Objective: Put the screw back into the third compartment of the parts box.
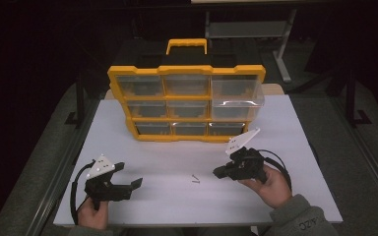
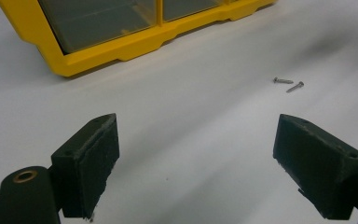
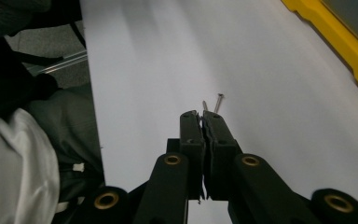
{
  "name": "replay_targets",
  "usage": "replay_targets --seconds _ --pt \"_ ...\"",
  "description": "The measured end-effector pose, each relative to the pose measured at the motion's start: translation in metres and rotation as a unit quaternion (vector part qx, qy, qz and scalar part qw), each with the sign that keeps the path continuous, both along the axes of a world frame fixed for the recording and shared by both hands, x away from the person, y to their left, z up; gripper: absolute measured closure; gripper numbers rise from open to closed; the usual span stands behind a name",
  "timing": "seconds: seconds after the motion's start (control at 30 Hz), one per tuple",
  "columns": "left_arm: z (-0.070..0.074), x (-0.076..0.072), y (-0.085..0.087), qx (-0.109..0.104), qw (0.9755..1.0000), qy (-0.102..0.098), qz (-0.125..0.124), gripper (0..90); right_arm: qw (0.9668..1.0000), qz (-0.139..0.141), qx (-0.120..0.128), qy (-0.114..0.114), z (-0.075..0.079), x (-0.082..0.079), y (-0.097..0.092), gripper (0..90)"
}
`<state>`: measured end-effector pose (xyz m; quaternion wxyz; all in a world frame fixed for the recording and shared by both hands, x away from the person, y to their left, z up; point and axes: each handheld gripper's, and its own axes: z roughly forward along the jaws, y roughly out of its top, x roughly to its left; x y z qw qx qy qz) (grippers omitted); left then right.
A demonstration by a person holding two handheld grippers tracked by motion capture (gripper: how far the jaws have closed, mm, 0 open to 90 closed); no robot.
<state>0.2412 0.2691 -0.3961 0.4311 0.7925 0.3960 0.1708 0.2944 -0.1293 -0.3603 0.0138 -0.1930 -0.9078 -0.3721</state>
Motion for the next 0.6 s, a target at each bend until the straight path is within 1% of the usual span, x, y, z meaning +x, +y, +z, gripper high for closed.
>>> replay_targets --seconds 0.03,0.07,0.1,0.13,0.23,0.27,0.3,0.33,0.4,0.57,0.6 --pt "0.000 0.000 0.000 0.002 1.0000 -0.001 -0.001 13.7 1.0000 0.005 0.001 -0.001 0.004 -0.001 -0.001 86.6" --pt "0.000 0.000 0.000 0.002 1.0000 -0.001 -0.001 13.7 1.0000 0.004 0.004 0.000 0.008 -0.002 -0.002 86.6" --pt "0.000 0.000 0.000 -0.002 1.0000 0.000 0.001 13.7 1.0000 0.007 0.004 0.001 0.012 -0.003 -0.004 86.4" --pt "0.000 0.000 0.000 -0.004 1.0000 -0.003 0.003 13.7 0.9998 0.015 0.006 -0.006 0.016 -0.003 -0.005 86.4" --pt "0.000 0.000 0.000 -0.004 1.0000 -0.006 0.003 13.7 0.9997 0.018 0.009 -0.013 0.029 -0.006 -0.009 86.4" --pt "0.000 0.000 0.000 -0.005 1.0000 -0.005 0.004 13.7 0.9996 0.022 0.013 -0.016 0.034 -0.006 -0.011 86.3" --pt "0.000 0.000 0.000 -0.004 1.0000 -0.005 0.003 13.7 0.9996 0.020 0.018 -0.012 0.040 -0.007 -0.013 86.4" --pt "0.000 0.000 0.000 -0.003 1.0000 -0.004 0.002 13.7 0.9994 0.021 0.021 -0.014 0.045 -0.008 -0.014 86.3" --pt "0.000 0.000 0.000 -0.002 1.0000 0.000 0.003 13.7 0.9993 0.024 0.020 -0.018 0.057 -0.009 -0.017 86.4" --pt "0.001 0.000 0.001 -0.003 1.0000 -0.002 0.004 13.7 0.9989 0.028 0.025 -0.027 0.092 -0.010 -0.023 86.3" --pt "0.000 0.000 0.001 -0.003 1.0000 -0.001 0.005 13.7 0.9987 0.031 0.024 -0.032 0.098 -0.009 -0.025 86.3"
